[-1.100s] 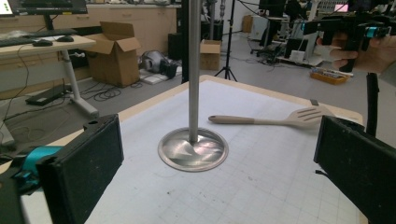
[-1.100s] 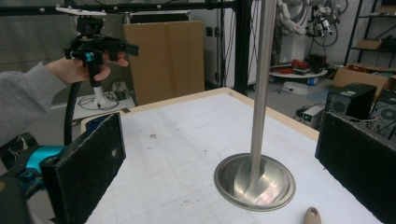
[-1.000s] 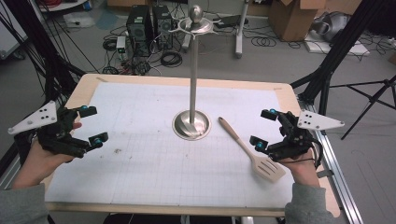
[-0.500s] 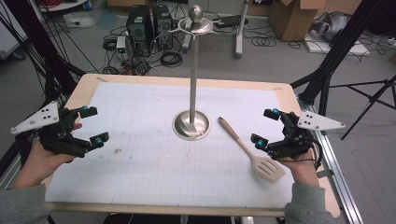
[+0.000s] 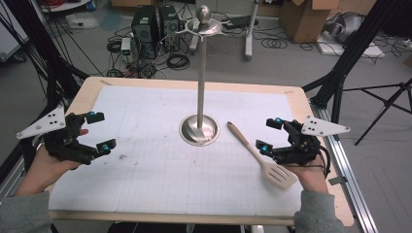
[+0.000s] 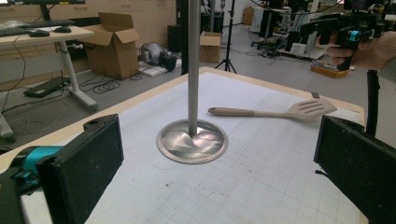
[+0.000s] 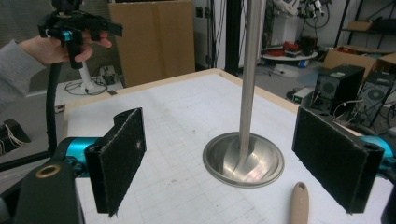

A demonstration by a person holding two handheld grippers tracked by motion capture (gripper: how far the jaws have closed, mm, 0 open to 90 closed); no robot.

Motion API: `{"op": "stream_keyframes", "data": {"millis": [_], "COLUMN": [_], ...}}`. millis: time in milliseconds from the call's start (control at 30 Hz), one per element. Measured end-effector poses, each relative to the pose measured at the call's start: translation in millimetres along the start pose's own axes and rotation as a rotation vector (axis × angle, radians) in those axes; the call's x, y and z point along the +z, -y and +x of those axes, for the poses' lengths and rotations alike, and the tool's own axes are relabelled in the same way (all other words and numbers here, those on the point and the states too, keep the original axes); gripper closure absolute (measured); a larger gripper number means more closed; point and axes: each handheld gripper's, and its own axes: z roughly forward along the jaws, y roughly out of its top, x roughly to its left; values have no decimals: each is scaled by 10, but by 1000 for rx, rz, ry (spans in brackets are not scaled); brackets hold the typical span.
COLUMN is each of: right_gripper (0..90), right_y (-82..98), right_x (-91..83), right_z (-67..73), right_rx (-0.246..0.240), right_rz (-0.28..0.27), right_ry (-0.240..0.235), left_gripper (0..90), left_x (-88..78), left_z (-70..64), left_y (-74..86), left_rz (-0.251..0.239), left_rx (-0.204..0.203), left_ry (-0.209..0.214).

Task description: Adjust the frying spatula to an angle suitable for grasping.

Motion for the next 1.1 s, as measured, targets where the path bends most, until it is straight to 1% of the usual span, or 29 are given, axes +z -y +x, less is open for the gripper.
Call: {"op": "stream_keyframes", "data": {"millis": [33,67,167,200,233,267,333,400,467,533,567,633,700,767,833,900,933,967,1100], "right_gripper": [167,182,248,268,268,314,389,472,523,592,622,687,721,743,790,819,839,840,874], "right_y": [8,20,56,67,67,78,115,133,154,171,180,201,223,242,258,273,280,286,318], "right_x": [3,9,11,15,15,15,29,35,41,49,50,66,83,103,119,129,132,134,151], "right_z": [0,-11,-32,-42,-42,-45,-71,-80,-91,-100,-95,-95,-93,-94,-100,-104,-107,-117,-149], "right_rx": [10,9,27,24,24,32,29,28,17,10,21,9,-5,-9,-12,-13,-8,-12,6], "right_rz": [6,6,10,11,11,17,22,30,32,44,55,63,68,78,79,79,81,79,78], "right_ry": [2,3,3,6,6,7,21,18,15,29,30,42,52,59,62,74,78,81,92], "left_gripper": [19,19,18,19,19,19,18,18,19,18,19,18,19,18,18,18,18,19,18], "left_x": [1,0,3,2,2,3,8,13,15,18,19,22,27,29,32,29,23,20,2], "left_z": [-1,3,9,15,15,19,23,27,32,35,40,42,44,44,43,42,42,46,51], "left_y": [3,4,13,16,16,21,32,38,44,52,56,65,71,76,80,83,85,87,101], "left_rz": [-1,3,3,4,4,6,9,10,14,18,21,23,23,25,26,28,32,30,28], "left_rx": [-4,-2,-6,-3,-3,-5,-11,-13,-11,-13,-10,-15,-17,-17,-17,-18,-19,-17,-21], "left_ry": [-3,-5,-12,-15,-15,-15,-15,-16,-15,-17,-18,-19,-20,-19,-18,-18,-19,-20,-27]}}
